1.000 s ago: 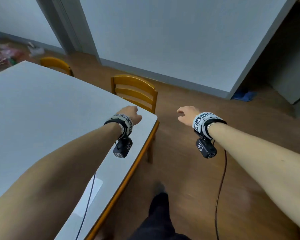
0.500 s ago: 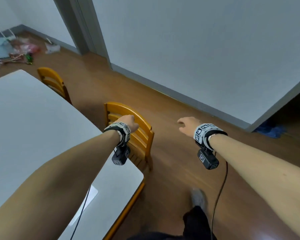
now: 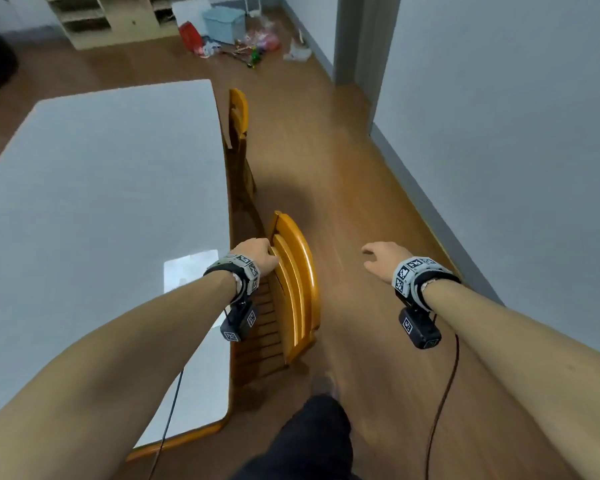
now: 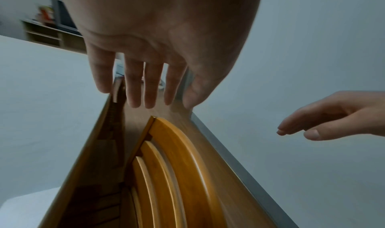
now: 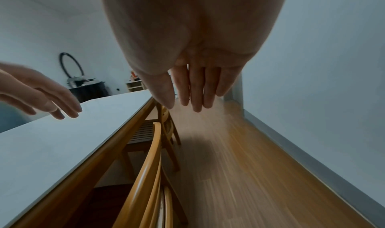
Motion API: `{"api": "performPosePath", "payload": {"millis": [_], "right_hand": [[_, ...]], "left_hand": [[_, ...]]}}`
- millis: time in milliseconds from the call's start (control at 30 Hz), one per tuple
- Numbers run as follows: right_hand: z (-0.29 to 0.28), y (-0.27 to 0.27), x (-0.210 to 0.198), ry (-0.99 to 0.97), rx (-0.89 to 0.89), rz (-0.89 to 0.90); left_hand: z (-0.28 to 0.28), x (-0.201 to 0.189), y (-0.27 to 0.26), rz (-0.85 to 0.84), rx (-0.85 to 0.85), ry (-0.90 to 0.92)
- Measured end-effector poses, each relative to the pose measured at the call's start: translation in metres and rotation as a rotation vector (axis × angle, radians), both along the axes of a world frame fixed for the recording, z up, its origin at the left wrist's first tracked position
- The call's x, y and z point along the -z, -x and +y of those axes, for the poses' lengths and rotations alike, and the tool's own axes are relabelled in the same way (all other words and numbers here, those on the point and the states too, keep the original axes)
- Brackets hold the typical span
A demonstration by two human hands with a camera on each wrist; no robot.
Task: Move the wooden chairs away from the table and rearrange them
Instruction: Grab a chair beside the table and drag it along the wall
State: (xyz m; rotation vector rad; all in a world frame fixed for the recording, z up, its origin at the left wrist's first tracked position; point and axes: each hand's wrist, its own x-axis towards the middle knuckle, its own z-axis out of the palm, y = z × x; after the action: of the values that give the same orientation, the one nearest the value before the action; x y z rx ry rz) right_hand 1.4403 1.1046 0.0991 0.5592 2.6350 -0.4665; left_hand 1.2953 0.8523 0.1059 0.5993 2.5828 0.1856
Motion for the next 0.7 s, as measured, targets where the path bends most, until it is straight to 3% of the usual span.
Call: {"api": "performPosePath", "payload": {"millis": [333,533,700], "right_hand": [[0.032,0.183,0.032,0.051,-0.348,-0.012],[0.018,0.252,0.052,0.075,-0.577,-0.018],[0.016,0.293,0.086,0.082,-0.815,-0.059]], "left_hand": [[0.002,0.025,0.080,-0.032,-0.410,0.000],[0.006,0.040,0.084,-0.065,-0.619,0.023],[0.026,0.066,0.064,-0.082,-0.906,-0.026]]}}
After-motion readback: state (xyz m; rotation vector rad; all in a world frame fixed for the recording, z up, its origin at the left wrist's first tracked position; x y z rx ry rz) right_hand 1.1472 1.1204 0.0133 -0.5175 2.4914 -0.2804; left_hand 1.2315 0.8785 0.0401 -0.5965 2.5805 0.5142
